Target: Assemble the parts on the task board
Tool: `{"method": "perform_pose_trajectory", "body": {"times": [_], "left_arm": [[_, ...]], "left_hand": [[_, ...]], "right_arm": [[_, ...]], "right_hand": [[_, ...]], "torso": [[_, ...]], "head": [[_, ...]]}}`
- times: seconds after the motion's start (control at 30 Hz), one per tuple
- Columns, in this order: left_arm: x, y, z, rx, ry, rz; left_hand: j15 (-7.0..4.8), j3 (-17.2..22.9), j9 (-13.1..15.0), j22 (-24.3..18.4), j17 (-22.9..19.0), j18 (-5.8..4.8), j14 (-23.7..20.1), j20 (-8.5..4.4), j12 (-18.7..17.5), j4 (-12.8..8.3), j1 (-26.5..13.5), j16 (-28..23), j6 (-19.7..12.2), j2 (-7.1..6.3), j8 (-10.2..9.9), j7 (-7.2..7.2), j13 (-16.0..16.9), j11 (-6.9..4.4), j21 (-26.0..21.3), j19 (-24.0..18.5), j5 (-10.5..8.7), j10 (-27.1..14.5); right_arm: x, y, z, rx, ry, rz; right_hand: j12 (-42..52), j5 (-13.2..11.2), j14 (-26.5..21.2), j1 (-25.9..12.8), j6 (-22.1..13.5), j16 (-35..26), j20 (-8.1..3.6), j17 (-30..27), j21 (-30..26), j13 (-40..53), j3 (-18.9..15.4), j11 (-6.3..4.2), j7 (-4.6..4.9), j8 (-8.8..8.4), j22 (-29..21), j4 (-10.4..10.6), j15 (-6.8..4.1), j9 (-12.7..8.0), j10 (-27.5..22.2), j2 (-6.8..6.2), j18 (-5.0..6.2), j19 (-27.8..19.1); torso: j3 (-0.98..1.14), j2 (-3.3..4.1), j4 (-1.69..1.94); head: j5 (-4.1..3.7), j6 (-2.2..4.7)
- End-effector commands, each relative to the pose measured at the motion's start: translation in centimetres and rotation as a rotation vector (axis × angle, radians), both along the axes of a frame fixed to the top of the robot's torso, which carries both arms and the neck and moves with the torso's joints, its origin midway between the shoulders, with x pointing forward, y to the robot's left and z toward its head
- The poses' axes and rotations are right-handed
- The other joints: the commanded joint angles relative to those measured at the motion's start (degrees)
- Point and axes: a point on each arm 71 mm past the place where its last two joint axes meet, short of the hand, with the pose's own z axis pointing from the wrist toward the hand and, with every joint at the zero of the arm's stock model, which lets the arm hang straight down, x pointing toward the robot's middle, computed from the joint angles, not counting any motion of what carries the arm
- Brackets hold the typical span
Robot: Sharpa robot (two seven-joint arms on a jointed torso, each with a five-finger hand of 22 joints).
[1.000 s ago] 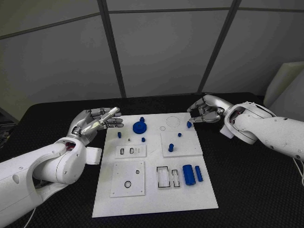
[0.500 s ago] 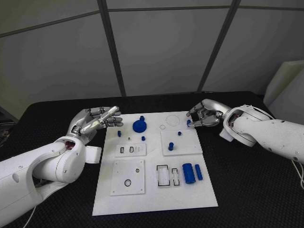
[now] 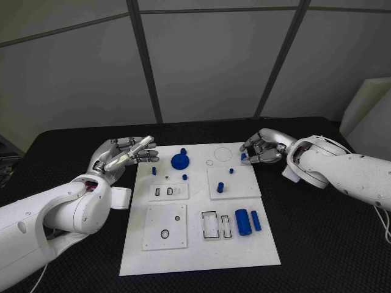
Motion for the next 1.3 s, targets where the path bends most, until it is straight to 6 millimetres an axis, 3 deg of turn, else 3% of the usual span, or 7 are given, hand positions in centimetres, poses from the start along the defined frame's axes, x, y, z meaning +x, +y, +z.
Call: {"method": "perform_pose_trajectory", "body": {"times": [0.03, 0.63, 0.83, 1.23, 1.3], "left_arm": [[-0.01, -0.13, 0.15, -0.003, -0.012, -0.012], [0.04, -0.07, 0.11, -0.001, -0.011, -0.010], [0.06, -0.09, 0.09, -0.001, -0.011, -0.009], [0.06, -0.08, 0.07, -0.001, -0.009, -0.010], [0.06, -0.08, 0.07, -0.001, -0.009, -0.011]], "left_hand": [[0.35, -0.4, 0.0, -0.1, 0.1, 0.32, 0.2, 0.36, -0.2, 0.0, 0.1, -0.2, 0.4, 0.36, -0.2, -0.13, 0.1, 0.02, -0.3, 0.2, -0.08, 0.3], [0.35, -0.4, 0.0, -0.1, 0.1, 0.32, 0.2, 0.36, -0.2, -0.1, 0.1, -0.2, 0.4, 0.38, -0.2, -0.12, 0.0, 0.03, -0.3, 0.2, -0.08, 0.3], [0.35, -0.4, 0.0, -0.1, 0.1, 0.32, 0.2, 0.36, -0.2, -0.1, 0.1, -0.2, 0.4, 0.38, -0.2, -0.12, 0.0, 0.03, -0.3, 0.2, -0.08, 0.3], [0.35, -0.4, 0.0, -0.1, 0.1, 0.32, 0.2, 0.36, -0.2, -0.1, 0.1, -0.2, 0.4, 0.38, -0.2, -0.12, 0.0, 0.03, -0.3, 0.2, -0.08, 0.3], [0.35, -0.4, 0.0, -0.1, 0.1, 0.32, 0.2, 0.36, -0.2, -0.1, 0.1, -0.2, 0.4, 0.38, -0.2, -0.12, 0.0, 0.03, -0.3, 0.2, -0.08, 0.3]], "right_arm": [[0.00, 0.17, -0.18, -0.013, 0.010, 0.016], [0.10, 0.09, -0.79, -0.032, 0.020, 0.008], [0.13, 0.16, -0.77, -0.030, 0.015, 0.007], [0.26, 0.07, -0.55, -0.016, -0.018, -0.013], [0.28, 0.11, -0.45, -0.010, -0.030, -0.017]], "right_hand": [[0.5, 0.2, 4.2, 0.1, 0.7, 0.4, -0.14, 6.6, 0.4, 0.4, 0.0, -0.01, -0.08, 0.32, 0.4, -0.4, 0.38, 0.2, 0.6, 0.66, -0.57, 0.6], [1.0, 0.2, 4.3, 0.6, 1.3, 0.5, -0.20, 7.0, 0.8, 0.9, 0.3, -0.09, -0.14, 0.46, 1.0, -0.7, 0.31, 0.2, 0.9, 1.25, -0.68, 0.8], [1.5, 0.3, 4.3, 0.3, 2.5, 0.6, -0.26, 7.2, 1.0, 1.3, 0.5, -0.20, -0.28, 0.90, 1.5, -0.5, 0.24, 0.4, 1.2, 2.25, -0.77, 1.1], [3.7, 0.5, 4.5, -0.1, 5.7, 0.9, -0.78, 7.9, 1.7, 3.5, 1.2, -1.15, -1.45, 2.33, 2.7, -0.1, -0.47, 1.0, 2.9, 4.34, -0.99, 1.7], [4.1, -1.4, 4.5, 0.5, 6.5, 1.0, -1.09, 8.1, 1.9, 3.9, 2.0, -1.52, -1.82, 2.70, 3.0, -0.4, -0.79, 1.1, 3.2, 5.30, -1.04, 1.8]], "torso": [[-0.01, -0.01, 0.02], [0.07, -0.01, -0.05], [0.04, -0.01, -0.04], [0.03, -0.03, 0.01], [0.02, -0.02, 0.00]], "head": [[0.11, -0.07], [0.29, -0.06], [0.27, -0.14], [0.36, -0.17], [0.32, -0.18]]}}
